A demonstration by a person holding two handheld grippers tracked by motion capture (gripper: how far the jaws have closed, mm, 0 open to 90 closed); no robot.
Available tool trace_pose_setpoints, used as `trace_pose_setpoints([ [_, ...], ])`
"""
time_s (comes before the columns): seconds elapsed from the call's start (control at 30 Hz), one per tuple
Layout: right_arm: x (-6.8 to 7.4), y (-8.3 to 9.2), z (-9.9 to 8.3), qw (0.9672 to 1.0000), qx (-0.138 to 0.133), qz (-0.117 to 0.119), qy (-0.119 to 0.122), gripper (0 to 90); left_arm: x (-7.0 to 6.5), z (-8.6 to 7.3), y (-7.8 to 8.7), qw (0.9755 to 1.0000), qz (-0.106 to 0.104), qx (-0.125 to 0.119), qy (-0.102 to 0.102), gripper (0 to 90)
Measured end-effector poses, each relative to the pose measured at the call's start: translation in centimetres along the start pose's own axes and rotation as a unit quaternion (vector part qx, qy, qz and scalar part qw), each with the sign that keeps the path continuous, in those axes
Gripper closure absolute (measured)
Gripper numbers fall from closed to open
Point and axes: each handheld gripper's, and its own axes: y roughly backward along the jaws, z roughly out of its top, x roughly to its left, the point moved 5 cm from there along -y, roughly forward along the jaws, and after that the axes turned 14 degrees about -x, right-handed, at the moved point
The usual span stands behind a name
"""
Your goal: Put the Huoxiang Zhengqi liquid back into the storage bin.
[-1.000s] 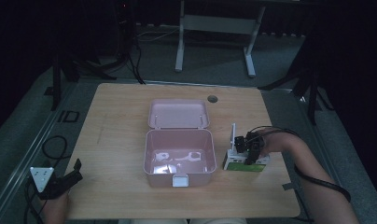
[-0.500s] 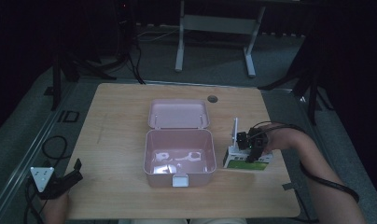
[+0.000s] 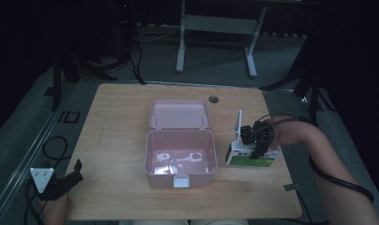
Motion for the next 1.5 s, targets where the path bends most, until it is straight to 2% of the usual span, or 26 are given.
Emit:
trace_pose_setpoints([
  [0.43, 0.5, 3.2, 1.2, 0.9999, 0.002, -0.010, -0.005, 63.0, 0.0, 0.0, 0.0, 1.0000, 0.001, 0.001, 0.001, 1.6],
  [0.77, 0.8, 5.2, 3.0, 0.9997, -0.009, -0.020, -0.007, 63.0, 0.0, 0.0, 0.0, 1.0000, 0.000, 0.000, 0.002, 1.6],
  [1.13, 1.1, 5.4, 6.0, 0.9999, -0.009, -0.015, 0.000, 63.0, 0.1, 0.0, 0.0, 1.0000, -0.001, -0.001, 0.004, 1.6],
  [1.5, 1.2, 4.8, 9.4, 0.9997, -0.009, -0.009, 0.021, 62.9, 0.1, 0.0, 0.0, 1.0000, -0.001, 0.000, 0.004, 1.6],
])
